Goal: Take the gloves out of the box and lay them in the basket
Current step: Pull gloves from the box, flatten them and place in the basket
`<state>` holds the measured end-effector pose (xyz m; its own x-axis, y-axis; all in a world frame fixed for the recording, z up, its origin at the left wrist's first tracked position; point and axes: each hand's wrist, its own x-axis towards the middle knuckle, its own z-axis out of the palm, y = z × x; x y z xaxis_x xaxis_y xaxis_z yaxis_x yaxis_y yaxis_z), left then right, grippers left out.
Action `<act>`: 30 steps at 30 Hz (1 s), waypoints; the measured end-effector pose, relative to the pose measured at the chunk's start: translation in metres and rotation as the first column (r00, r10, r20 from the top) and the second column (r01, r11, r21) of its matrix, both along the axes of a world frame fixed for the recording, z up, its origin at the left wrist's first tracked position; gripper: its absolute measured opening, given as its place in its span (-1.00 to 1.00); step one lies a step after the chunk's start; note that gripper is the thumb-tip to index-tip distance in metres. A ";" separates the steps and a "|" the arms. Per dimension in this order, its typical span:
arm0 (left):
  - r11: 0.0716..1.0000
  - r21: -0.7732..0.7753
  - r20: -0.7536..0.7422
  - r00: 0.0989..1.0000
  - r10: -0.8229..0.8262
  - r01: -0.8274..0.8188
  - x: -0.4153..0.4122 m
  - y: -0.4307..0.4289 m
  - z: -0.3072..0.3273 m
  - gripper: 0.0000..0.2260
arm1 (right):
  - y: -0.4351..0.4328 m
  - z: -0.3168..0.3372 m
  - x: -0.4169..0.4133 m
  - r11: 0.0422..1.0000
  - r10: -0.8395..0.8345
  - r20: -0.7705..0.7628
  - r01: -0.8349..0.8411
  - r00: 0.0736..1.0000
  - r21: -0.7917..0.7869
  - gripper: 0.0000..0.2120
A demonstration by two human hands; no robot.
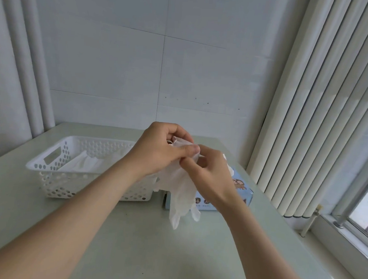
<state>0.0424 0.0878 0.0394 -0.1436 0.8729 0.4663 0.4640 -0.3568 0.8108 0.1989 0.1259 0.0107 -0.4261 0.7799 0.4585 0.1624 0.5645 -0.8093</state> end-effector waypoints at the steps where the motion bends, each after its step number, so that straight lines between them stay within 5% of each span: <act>1: 1.000 -0.008 0.009 1.000 0.001 -0.001 0.000 0.000 0.000 -0.80 | 0.000 -0.001 0.000 0.999 -0.027 0.004 0.027 1.000 0.022 -0.83; 9: 1.000 0.009 -0.036 0.999 0.028 -0.028 -0.010 0.002 -0.002 -0.86 | 0.012 -0.005 0.001 0.948 -0.318 0.042 0.317 0.947 0.033 -0.79; 21: 0.979 -0.070 -0.115 0.977 0.182 -0.191 -0.019 0.015 -0.008 -0.83 | 0.011 0.001 0.008 0.962 -0.110 -0.016 0.102 0.994 -0.253 -0.69; 24: 0.974 -0.053 -0.103 0.972 0.212 -0.218 -0.017 0.015 -0.007 -0.79 | 0.011 -0.002 0.008 0.964 -0.094 0.033 0.099 0.995 -0.249 -0.85; 30: 0.982 0.014 -0.193 0.963 0.190 -0.190 -0.035 0.008 0.000 -0.85 | 0.014 -0.004 0.007 0.983 -0.098 -0.060 0.087 0.993 -0.160 -0.80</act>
<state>0.0076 0.0960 0.0395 -0.2146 0.8404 0.4977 0.6707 -0.2436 0.7006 0.2062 0.1399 0.0063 -0.3211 0.8790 0.3524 0.1506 0.4148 -0.8974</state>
